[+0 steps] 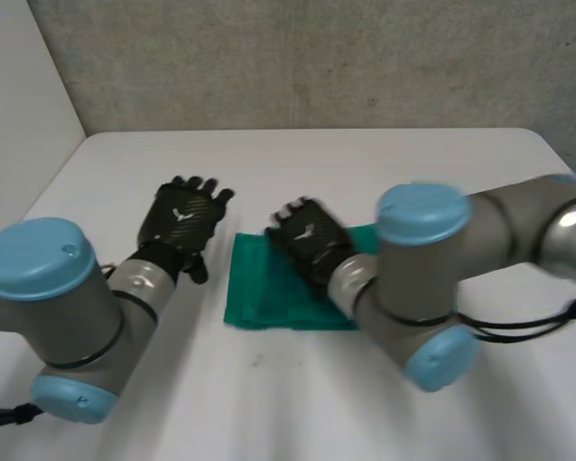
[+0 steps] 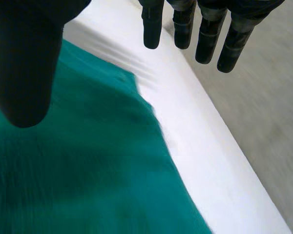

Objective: Fold the towel.

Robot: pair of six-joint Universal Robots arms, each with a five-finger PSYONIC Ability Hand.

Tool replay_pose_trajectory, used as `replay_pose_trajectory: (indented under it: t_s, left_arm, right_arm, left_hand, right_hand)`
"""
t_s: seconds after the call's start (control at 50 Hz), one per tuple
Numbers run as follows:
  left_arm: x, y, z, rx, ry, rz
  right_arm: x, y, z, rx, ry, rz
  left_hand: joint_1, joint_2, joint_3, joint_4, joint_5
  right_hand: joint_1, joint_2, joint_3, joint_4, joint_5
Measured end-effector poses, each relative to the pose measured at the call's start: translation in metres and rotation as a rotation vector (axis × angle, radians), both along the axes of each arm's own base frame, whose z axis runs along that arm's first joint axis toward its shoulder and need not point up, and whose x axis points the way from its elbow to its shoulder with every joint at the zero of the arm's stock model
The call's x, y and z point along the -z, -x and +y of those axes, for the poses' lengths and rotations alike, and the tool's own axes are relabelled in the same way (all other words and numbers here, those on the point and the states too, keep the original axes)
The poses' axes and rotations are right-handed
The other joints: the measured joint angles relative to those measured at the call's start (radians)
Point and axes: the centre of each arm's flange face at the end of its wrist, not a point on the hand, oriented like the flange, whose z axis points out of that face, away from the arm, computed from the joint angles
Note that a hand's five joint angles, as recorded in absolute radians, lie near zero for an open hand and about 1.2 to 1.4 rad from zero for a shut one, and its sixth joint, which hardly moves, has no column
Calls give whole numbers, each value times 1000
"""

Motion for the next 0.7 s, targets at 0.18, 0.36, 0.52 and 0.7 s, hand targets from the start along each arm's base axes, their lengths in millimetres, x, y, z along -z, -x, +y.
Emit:
replay_pose_trajectory:
  t_s: [0.18, 0.36, 0.52, 0.7]
  left_arm:
    - [1, 55, 7, 121, -43, 124]
    - [18, 67, 4, 100, -115, 102]
    - [14, 50, 4, 28, -132, 82]
    - [-5, 19, 1, -73, -120, 89]
  right_arm:
    - [4, 95, -22, 294, -169, -33]
    - [41, 160, -36, 465, -232, 20]
    - [26, 159, -58, 463, -123, 22]
    - [-16, 63, -23, 174, 31, -48]
  left_hand:
    - [0, 0, 0, 0, 0]
    - [0, 0, 0, 0, 0]
    - [0, 0, 0, 0, 0]
    - [0, 0, 0, 0, 0]
  right_hand:
    - [0, 0, 0, 0, 0]
    - [677, 854, 852, 833, 797]
    - [726, 957, 968, 958, 914]
    - [744, 957, 968, 959, 925]
